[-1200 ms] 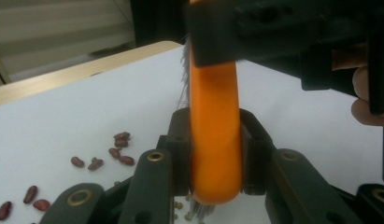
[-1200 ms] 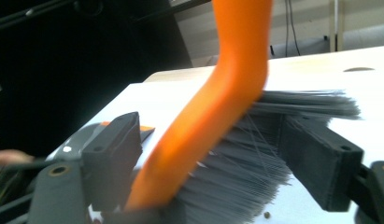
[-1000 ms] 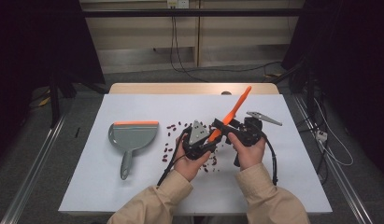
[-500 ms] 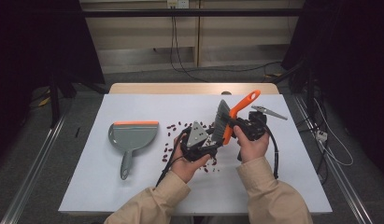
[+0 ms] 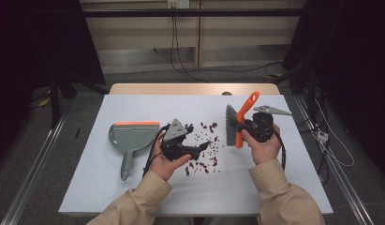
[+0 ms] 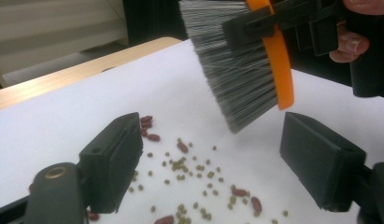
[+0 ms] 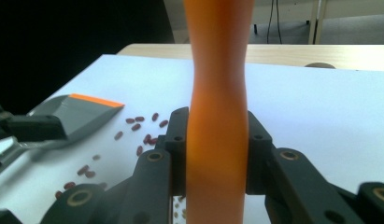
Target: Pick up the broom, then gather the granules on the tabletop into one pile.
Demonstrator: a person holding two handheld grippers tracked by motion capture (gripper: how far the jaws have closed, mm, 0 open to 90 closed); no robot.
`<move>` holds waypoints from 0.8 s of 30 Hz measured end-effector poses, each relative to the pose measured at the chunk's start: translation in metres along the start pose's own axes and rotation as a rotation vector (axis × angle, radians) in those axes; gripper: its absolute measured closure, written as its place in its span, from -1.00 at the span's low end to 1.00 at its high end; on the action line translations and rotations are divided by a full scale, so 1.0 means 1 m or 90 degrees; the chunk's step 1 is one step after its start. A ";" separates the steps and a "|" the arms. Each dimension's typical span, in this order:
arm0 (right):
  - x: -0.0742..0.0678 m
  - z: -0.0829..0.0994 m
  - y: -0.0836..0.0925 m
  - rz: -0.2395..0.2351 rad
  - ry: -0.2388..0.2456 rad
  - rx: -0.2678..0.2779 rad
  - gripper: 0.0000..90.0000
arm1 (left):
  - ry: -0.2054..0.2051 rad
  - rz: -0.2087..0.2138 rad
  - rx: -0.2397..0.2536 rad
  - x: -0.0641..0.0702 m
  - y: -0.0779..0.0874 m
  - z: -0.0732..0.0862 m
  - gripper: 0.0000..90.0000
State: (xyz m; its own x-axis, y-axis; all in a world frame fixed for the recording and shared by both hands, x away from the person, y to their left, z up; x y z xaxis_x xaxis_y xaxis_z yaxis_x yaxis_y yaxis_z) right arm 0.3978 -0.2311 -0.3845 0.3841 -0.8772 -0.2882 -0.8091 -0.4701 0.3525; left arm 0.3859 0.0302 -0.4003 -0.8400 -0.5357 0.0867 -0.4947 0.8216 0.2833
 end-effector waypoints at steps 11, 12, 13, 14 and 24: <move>0.007 0.000 0.007 -0.003 0.041 -0.036 0.57 | 0.015 -0.002 -0.007 -0.023 0.038 0.004 -0.76; 0.007 0.000 0.008 -0.007 0.042 -0.039 0.57 | 0.016 -0.006 -0.007 -0.025 0.042 0.005 -0.77; 0.008 0.000 0.008 -0.008 0.043 -0.039 0.57 | 0.020 -0.008 -0.005 -0.028 0.046 0.006 -0.77; 0.009 0.000 0.009 -0.010 0.044 -0.040 0.57 | 0.020 -0.010 -0.007 -0.031 0.050 0.007 -0.79; 0.019 0.002 0.011 -0.005 0.052 -0.067 0.57 | 0.032 -0.025 0.001 -0.048 0.079 0.014 -0.84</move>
Point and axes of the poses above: each handheld gripper's, and its own axes: y roughly backward along the jaws, z roughly out of its underside, x roughly to its right, the point moved 2 cm from there along -y, roughly forward along the jaws, and after that the axes turned 6 degrees about x, right-handed, at the moved point
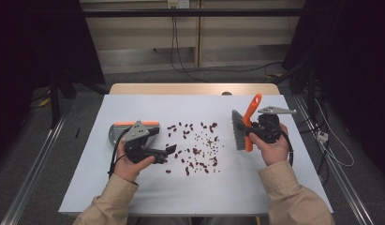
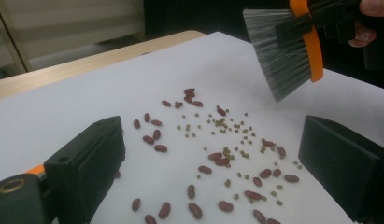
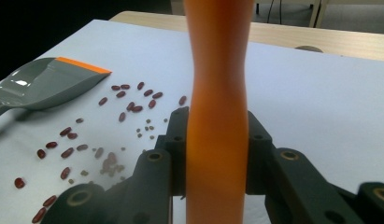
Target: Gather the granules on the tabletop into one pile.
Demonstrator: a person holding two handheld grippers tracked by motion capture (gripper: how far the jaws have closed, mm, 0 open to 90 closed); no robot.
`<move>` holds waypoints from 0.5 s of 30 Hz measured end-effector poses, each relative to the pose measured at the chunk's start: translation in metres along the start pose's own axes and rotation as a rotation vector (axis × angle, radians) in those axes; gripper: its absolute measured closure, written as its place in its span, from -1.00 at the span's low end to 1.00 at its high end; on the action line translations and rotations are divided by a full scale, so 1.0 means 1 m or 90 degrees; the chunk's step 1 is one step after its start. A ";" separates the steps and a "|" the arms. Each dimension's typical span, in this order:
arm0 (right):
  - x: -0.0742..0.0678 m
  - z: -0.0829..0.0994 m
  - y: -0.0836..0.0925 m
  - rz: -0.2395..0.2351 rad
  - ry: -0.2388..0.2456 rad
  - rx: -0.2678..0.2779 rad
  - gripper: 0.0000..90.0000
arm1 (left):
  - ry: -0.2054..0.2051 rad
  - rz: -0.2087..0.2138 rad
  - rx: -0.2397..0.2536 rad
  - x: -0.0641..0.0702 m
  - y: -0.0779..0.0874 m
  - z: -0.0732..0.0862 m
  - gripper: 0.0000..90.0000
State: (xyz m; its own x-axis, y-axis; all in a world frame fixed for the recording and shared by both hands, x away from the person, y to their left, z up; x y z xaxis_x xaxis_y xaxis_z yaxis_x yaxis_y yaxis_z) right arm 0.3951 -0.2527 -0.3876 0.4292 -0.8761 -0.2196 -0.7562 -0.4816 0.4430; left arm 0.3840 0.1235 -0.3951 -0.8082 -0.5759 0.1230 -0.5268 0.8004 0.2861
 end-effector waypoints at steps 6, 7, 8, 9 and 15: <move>0.005 0.002 0.002 0.005 0.006 -0.018 0.57 | -0.006 -0.001 0.003 -0.008 0.014 0.004 -0.86; 0.005 0.002 0.003 0.008 0.007 -0.023 0.57 | -0.004 -0.003 0.003 -0.009 0.016 0.006 -0.86; 0.006 0.003 0.004 0.009 0.008 -0.026 0.57 | -0.002 -0.002 0.002 -0.011 0.018 0.007 -0.86; 0.007 0.003 0.004 0.008 0.009 -0.030 0.57 | -0.002 -0.006 0.002 -0.012 0.020 0.008 -0.86; 0.011 0.004 0.009 0.020 0.008 -0.064 0.57 | 0.006 -0.018 0.006 -0.020 0.034 0.013 -0.86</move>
Point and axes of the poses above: each handheld gripper's, and its own axes: y roughly backward along the jaws, z roughly out of its underside, x roughly to its right, the point moved 2 cm from there along -y, roughly forward along the jaws, and after that the axes turned 6 degrees about x, right-handed, at the moved point
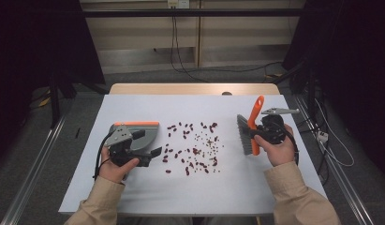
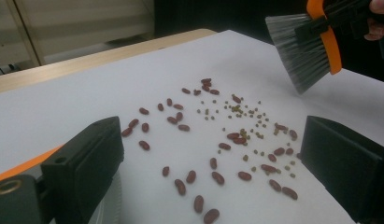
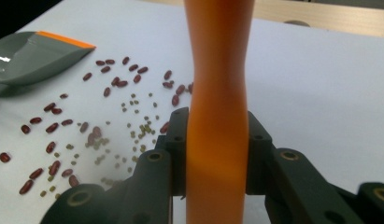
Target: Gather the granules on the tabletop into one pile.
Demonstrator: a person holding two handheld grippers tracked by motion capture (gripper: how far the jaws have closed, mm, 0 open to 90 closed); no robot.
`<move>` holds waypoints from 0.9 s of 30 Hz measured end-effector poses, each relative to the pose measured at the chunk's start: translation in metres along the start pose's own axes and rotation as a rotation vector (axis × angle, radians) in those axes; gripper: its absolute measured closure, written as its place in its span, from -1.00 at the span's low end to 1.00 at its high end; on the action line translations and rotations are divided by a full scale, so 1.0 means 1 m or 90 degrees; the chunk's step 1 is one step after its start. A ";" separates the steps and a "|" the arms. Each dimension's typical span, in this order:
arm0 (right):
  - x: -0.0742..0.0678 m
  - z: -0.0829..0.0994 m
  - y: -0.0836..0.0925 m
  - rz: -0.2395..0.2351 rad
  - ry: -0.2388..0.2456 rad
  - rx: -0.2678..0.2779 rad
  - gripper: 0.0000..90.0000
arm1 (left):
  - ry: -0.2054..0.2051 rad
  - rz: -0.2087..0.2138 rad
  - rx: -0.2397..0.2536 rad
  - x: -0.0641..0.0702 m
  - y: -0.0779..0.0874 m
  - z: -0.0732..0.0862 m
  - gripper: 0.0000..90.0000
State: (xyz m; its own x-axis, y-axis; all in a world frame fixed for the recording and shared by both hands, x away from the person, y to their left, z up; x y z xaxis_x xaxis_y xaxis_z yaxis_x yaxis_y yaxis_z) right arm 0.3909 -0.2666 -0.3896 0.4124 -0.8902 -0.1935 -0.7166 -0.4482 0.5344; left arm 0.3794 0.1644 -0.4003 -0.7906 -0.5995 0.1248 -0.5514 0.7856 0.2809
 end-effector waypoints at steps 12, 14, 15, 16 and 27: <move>0.010 0.009 -0.017 0.021 0.002 -0.044 0.57 | 0.013 -0.016 0.004 -0.009 0.010 0.005 -0.87; 0.011 0.009 -0.022 0.026 -0.002 -0.040 0.57 | 0.012 -0.016 0.003 -0.009 0.010 0.006 -0.87; 0.012 0.010 -0.024 0.028 -0.006 -0.039 0.57 | 0.011 -0.016 0.001 -0.010 0.011 0.006 -0.87; 0.013 0.010 -0.027 0.031 -0.010 -0.040 0.57 | 0.013 -0.017 0.001 -0.010 0.011 0.006 -0.87; 0.013 0.013 -0.055 0.053 0.010 -0.043 0.57 | 0.017 -0.023 -0.001 -0.015 0.014 0.010 -0.87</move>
Point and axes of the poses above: each handheld gripper's, and its own axes: y roughly backward along the jaws, z roughly out of its underside, x roughly to its right, the point moved 2 cm from there along -y, roughly forward along the jaws, and after that the axes turned 6 degrees about x, right-handed, at the moved point
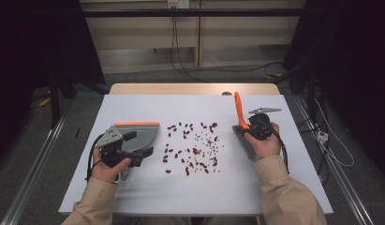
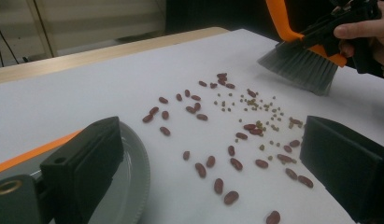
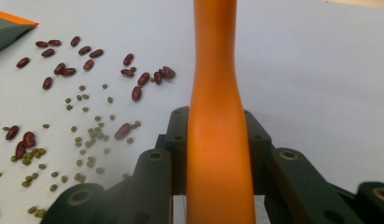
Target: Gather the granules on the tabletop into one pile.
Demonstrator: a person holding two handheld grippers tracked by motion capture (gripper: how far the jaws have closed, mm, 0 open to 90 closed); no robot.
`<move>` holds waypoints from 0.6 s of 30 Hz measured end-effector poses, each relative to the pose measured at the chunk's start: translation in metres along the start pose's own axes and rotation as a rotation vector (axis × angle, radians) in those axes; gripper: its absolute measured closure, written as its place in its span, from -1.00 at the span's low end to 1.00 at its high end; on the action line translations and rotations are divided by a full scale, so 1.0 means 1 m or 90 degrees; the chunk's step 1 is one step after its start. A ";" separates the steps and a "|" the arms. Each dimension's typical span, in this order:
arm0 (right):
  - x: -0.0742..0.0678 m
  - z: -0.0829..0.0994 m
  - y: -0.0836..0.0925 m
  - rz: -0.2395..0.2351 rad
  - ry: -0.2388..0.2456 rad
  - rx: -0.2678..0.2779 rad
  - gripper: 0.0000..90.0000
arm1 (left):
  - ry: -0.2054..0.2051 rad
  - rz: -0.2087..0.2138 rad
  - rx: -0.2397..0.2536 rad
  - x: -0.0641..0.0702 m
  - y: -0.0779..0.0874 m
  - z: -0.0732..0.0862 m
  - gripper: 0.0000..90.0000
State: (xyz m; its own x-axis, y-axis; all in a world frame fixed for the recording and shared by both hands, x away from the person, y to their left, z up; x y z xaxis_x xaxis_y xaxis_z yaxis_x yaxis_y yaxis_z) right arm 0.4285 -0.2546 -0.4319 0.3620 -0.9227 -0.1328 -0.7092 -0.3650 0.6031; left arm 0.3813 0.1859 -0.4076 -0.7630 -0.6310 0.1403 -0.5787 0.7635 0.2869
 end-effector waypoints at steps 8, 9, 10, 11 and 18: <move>-0.001 0.002 0.001 0.012 0.020 -0.013 0.40 | 0.001 0.000 -0.005 0.001 -0.001 0.002 -0.87; -0.001 0.002 0.002 0.014 0.022 -0.012 0.39 | 0.002 -0.002 -0.006 0.001 -0.001 0.003 -0.87; 0.000 0.003 0.003 0.013 0.021 -0.013 0.36 | 0.001 -0.003 -0.006 0.001 -0.001 0.003 -0.87; -0.001 0.003 0.005 0.011 0.023 -0.012 0.35 | 0.001 -0.003 -0.006 0.001 -0.001 0.003 -0.87; -0.001 0.002 0.015 0.026 0.037 -0.011 0.36 | -0.001 -0.006 -0.007 0.001 0.000 0.003 -0.87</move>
State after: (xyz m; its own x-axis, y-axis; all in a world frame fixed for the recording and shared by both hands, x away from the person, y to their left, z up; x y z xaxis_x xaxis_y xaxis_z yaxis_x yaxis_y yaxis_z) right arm 0.4166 -0.2595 -0.4240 0.3682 -0.9277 -0.0624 -0.7132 -0.3248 0.6211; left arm 0.3798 0.1859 -0.4105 -0.7579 -0.6381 0.1358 -0.5827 0.7557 0.2989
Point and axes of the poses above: each handheld gripper's, and its own axes: y roughly backward along the jaws, z roughly out of its underside, x roughly to its right, the point moved 2 cm from there along -y, roughly forward along the jaws, and after that the axes turned 6 degrees about x, right-handed, at the moved point
